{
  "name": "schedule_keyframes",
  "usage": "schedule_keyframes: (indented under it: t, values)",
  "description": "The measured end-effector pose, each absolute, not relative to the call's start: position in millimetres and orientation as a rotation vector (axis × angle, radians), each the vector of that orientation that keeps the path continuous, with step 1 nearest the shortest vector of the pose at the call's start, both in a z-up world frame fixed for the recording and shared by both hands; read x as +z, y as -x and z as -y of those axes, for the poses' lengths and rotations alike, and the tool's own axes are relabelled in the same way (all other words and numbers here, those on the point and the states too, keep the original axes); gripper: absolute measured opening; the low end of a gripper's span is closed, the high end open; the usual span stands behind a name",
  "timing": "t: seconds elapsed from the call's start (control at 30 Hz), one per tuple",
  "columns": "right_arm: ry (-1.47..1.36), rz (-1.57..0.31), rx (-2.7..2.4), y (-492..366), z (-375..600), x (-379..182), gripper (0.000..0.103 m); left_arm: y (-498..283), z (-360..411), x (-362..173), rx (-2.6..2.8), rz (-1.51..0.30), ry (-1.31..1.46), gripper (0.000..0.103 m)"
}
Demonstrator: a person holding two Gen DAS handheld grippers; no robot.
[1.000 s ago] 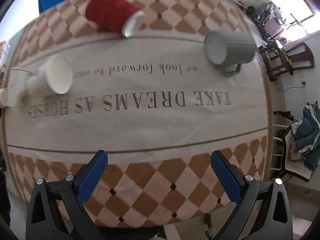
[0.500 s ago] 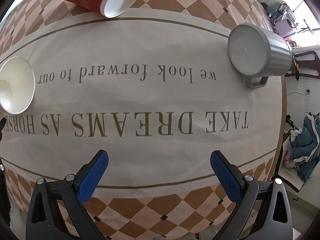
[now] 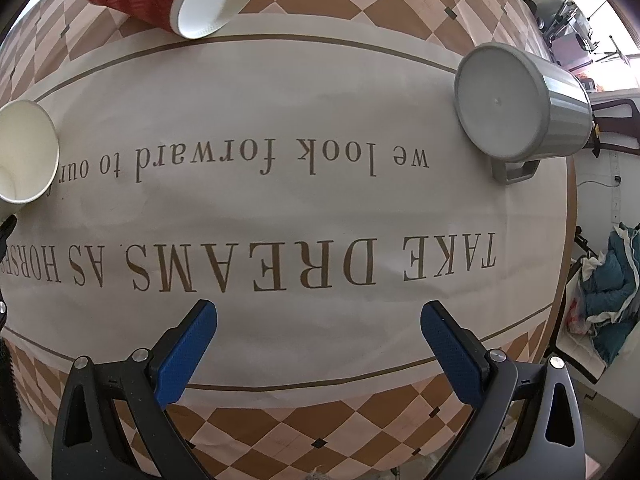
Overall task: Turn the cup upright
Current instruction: 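Lift the bird-print cup with the left tool and carry it toward the right tool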
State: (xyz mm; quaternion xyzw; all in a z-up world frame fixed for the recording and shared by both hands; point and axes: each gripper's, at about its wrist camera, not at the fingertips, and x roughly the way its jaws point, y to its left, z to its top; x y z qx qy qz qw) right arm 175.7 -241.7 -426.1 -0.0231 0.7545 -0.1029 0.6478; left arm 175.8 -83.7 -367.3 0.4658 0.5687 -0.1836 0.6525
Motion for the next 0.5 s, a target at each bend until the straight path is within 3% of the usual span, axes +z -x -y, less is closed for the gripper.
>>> schedule_keyframes:
  t: [0.5]
  values:
    - [-0.008, -1.711, -0.291, -147, 275, -416, 0.103, -157, 73, -332, -0.275, -1.453, -0.666, 0.055]
